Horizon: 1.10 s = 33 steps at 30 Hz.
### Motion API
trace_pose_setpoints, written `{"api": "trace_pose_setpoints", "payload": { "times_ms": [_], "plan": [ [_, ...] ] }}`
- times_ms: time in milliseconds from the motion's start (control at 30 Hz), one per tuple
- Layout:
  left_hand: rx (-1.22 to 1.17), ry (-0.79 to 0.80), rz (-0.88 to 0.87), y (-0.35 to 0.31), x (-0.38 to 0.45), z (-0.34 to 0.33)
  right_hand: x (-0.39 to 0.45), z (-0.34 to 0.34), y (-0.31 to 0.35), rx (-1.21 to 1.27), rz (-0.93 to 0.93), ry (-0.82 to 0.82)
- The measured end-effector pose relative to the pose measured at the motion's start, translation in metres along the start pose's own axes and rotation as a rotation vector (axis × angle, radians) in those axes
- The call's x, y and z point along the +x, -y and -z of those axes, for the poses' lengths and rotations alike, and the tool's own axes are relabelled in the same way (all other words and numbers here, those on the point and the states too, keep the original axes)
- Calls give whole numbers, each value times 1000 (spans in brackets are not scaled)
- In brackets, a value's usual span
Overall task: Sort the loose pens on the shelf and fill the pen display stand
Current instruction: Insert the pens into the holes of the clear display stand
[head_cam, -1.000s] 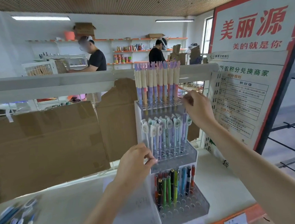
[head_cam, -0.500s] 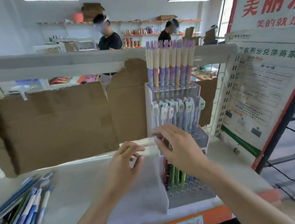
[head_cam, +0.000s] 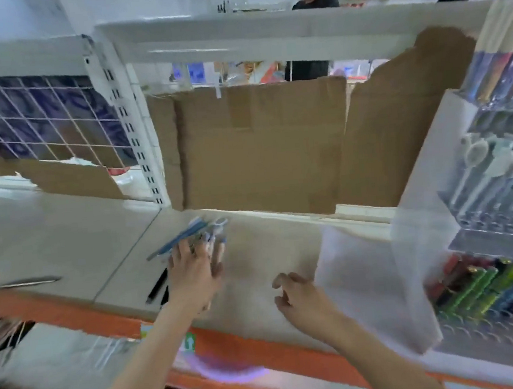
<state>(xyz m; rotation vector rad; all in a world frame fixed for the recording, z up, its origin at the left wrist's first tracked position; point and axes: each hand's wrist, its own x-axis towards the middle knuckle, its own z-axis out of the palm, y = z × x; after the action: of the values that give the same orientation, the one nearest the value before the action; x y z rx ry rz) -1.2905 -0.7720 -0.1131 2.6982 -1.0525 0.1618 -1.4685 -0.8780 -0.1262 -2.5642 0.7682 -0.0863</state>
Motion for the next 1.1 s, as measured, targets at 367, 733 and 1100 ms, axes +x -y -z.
{"api": "trace_pose_setpoints", "payload": {
  "times_ms": [367, 733, 1100],
  "plan": [
    [186, 147, -146, 5, 15, -19, 26, -18, 9, 91, -127, -54],
    [44, 181, -183, 10, 10, -18, 18, -27, 16, 117, -246, -204],
    [-30, 169, -283, 14, 19, -21, 19, -26, 14, 120, -246, -216]
  ]
}}
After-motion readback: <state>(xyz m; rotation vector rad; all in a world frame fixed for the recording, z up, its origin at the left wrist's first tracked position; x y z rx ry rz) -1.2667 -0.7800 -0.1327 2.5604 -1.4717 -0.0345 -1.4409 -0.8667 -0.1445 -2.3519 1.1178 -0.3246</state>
